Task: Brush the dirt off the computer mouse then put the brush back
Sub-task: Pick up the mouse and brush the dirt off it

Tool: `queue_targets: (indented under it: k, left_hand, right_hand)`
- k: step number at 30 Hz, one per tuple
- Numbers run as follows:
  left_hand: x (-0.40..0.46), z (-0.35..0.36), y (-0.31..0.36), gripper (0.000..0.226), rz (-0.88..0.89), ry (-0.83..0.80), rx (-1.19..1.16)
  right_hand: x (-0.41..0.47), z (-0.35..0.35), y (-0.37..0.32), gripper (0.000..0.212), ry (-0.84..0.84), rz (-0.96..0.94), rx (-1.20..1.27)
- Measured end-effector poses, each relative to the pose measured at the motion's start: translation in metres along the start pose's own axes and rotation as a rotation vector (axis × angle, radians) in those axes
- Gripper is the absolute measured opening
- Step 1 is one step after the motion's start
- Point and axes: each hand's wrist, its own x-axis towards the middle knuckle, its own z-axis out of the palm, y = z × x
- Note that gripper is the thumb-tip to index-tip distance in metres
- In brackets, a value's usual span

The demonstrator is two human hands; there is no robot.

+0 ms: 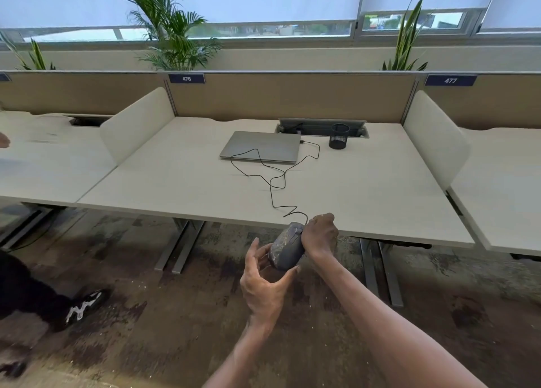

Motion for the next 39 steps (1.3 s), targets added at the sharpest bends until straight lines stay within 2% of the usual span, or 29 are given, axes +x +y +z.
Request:
queue_targets:
  k: [15,20,25,31,35,39]
  left_hand:
    - [0.009,-0.015,0.0,0.111,-0.023,-0.049,-0.036]
    - [0.015,-0.021,-0.004,0.103,-0.008,-0.037,-0.019]
    - [0.021,-0.025,-0.01,0.098,0.015,-0.047,-0.019]
    - [0.023,-0.026,-0.015,0.1,0.039,-0.066,-0.01]
    - [0.024,-0.025,-0.017,0.106,0.061,-0.094,0.005]
    - [0.025,-0.023,-0.017,0.106,0.07,-0.11,0.0]
  right_hand:
    - [-0.011,-0.014,-0.001,0.02,0.01,-0.035,-0.032]
    - [-0.008,-0.03,0.01,0.018,0.026,-0.097,-0.087]
    - [-0.006,-0.057,0.02,0.012,0.126,-0.241,-0.179]
    - [-0.011,-0.09,0.016,0.016,0.183,-0.433,-0.258]
    - [-0.019,-0.108,0.002,0.009,0.241,-0.623,-0.208]
    - [-0.035,-0.125,-0.026,0.006,0.136,-0.854,-0.16]
